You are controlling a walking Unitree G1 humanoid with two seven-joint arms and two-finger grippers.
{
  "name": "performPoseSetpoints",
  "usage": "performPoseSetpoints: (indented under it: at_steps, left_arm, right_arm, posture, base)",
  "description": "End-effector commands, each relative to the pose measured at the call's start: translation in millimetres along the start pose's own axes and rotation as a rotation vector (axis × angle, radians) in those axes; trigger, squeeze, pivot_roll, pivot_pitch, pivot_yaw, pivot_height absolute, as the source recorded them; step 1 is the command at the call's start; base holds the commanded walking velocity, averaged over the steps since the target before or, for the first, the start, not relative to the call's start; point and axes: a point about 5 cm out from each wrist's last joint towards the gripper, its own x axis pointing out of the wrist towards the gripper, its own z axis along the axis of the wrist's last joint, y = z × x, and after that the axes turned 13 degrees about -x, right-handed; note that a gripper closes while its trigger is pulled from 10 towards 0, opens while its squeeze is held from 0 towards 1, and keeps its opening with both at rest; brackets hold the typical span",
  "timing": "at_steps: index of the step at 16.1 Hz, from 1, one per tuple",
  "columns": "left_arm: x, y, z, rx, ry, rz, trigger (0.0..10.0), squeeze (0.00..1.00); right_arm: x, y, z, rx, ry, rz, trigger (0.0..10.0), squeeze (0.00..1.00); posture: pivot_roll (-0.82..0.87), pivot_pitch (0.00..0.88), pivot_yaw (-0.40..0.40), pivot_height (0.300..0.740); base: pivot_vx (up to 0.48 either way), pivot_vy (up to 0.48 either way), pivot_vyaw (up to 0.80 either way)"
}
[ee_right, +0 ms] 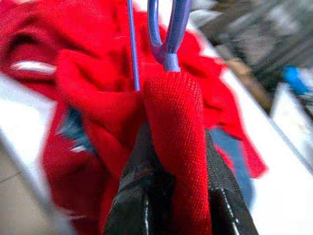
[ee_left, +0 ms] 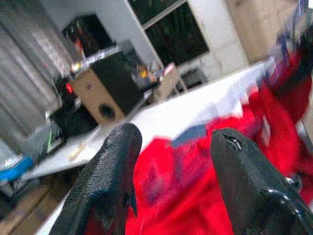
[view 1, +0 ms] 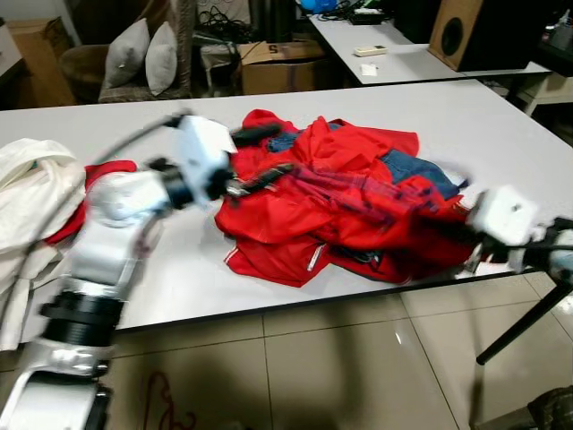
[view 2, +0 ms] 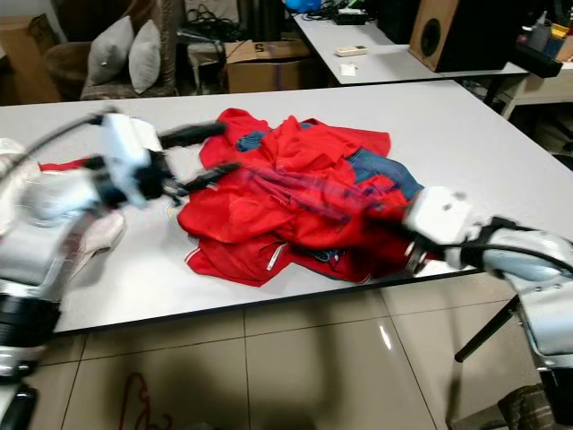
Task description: Hang hanger
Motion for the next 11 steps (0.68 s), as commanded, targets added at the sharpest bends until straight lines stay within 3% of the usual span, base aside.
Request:
performPoseSetpoints:
  at_steps: [1, 3, 5, 6, 7, 9, 11]
  left_arm:
    - [-5.4, -2.3, -10.4, -0.024, 0.066, 0.001, 10.0, 0.47]
    - [-5.2, -14.4, -31.5, -0.040, 0.179, -0.021, 10.0, 0.47]
    - [5.6, -24.3, -51.6, -0.100, 0.258, -0.003, 10.0, 0.58]
    - [22.9, -32.7, -60.4, -0.193, 0.242, 0.019, 10.0, 1.00]
    - [46.9, -47.4, -61.5, -0.273, 0.210, -0.017, 10.0, 1.00]
    - [56.4, -49.7, -66.7, -0.276, 0.241, 0.005, 10.0, 1.00]
    - [62.8, -39.7, -77.0, -0.266, 0.318, 0.110, 10.0, 1.00]
  right_arm:
    - [-6.1, -4.8, 1.3, 0.003, -0.003, -0.081, 0.0, 0.00]
    - [-9.5, -0.6, 2.1, 0.014, -0.015, -0.163, 0.0, 0.00]
    - [-10.8, 4.5, 6.2, 0.044, -0.047, -0.222, 0.0, 0.00]
    - [-11.3, 7.4, 10.7, 0.050, -0.075, -0.253, 0.0, 0.00]
    - [-11.8, 9.4, 15.3, 0.060, -0.102, -0.293, 0.0, 0.00]
    - [-12.4, 11.7, 19.7, 0.061, -0.127, -0.299, 0.0, 0.00]
    - [-13.7, 20.4, 23.4, 0.079, -0.150, -0.261, 0.0, 0.00]
  posture:
    - [-0.06, 0.000, 0.046, 0.740]
    - [-0.06, 0.000, 0.048, 0.740]
    - [-0.06, 0.000, 0.053, 0.740]
    - [-0.07, 0.000, 0.060, 0.740]
    - [-0.08, 0.000, 0.074, 0.740]
    - [-0.09, 0.000, 0.084, 0.740]
    - [-0.09, 0.000, 0.095, 0.740]
  base:
    - [0.000, 0.000, 0.00]
    - [0.000, 0.000, 0.00]
    - [0.000, 0.000, 0.00]
    - [0.000, 0.000, 0.00]
    - [0.000, 0.000, 0.00]
    - [0.000, 0.000, 0.00]
    - [0.000, 0.000, 0.00]
